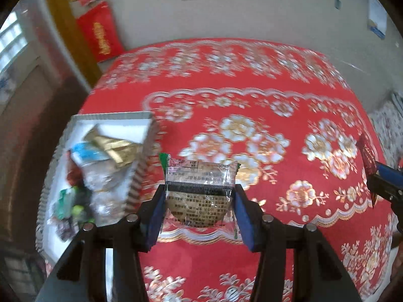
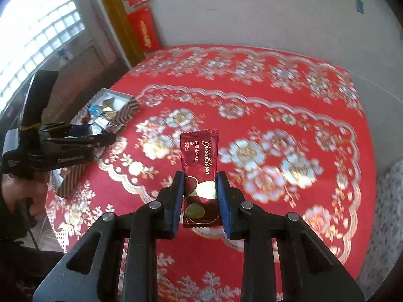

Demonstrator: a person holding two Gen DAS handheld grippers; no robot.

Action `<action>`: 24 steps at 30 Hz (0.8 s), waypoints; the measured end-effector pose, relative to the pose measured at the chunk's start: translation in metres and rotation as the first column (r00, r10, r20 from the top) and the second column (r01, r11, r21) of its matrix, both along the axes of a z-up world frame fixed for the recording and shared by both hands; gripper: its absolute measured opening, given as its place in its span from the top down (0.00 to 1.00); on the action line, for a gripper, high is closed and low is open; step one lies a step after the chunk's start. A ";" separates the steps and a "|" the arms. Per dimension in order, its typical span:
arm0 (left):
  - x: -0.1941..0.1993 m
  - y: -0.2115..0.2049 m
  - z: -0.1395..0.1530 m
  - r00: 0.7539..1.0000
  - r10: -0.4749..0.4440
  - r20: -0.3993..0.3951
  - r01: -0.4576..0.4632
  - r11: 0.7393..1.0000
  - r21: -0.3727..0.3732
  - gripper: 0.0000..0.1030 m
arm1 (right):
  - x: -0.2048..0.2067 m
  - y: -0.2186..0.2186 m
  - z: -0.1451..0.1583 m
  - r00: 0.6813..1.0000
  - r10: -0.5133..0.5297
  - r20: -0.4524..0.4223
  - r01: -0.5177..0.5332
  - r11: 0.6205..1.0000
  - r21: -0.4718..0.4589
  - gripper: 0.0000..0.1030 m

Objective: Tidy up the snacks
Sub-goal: 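Lift the cookie packet and red candy and carry them over the tray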

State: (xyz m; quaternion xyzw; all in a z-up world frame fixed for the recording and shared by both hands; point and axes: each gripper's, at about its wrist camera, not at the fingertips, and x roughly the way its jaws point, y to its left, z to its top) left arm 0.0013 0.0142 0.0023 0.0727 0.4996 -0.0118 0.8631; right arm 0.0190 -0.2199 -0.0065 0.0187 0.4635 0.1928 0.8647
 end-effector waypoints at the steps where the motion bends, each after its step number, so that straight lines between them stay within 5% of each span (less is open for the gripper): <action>1: -0.002 0.005 0.002 1.000 0.020 0.004 -0.020 1.000 0.000 0.48 | 0.002 0.003 0.001 1.000 0.017 0.005 -0.017 1.000 0.003 0.75; 11: -0.026 0.042 0.009 0.988 0.154 0.019 -0.154 0.988 0.005 0.48 | 0.016 0.040 0.010 0.990 0.135 0.031 -0.136 0.991 0.013 0.75; 24: -0.015 0.078 0.003 0.987 0.162 -0.002 -0.162 0.986 -0.035 0.48 | 0.028 0.071 0.009 0.995 0.102 0.004 -0.102 0.994 -0.023 0.75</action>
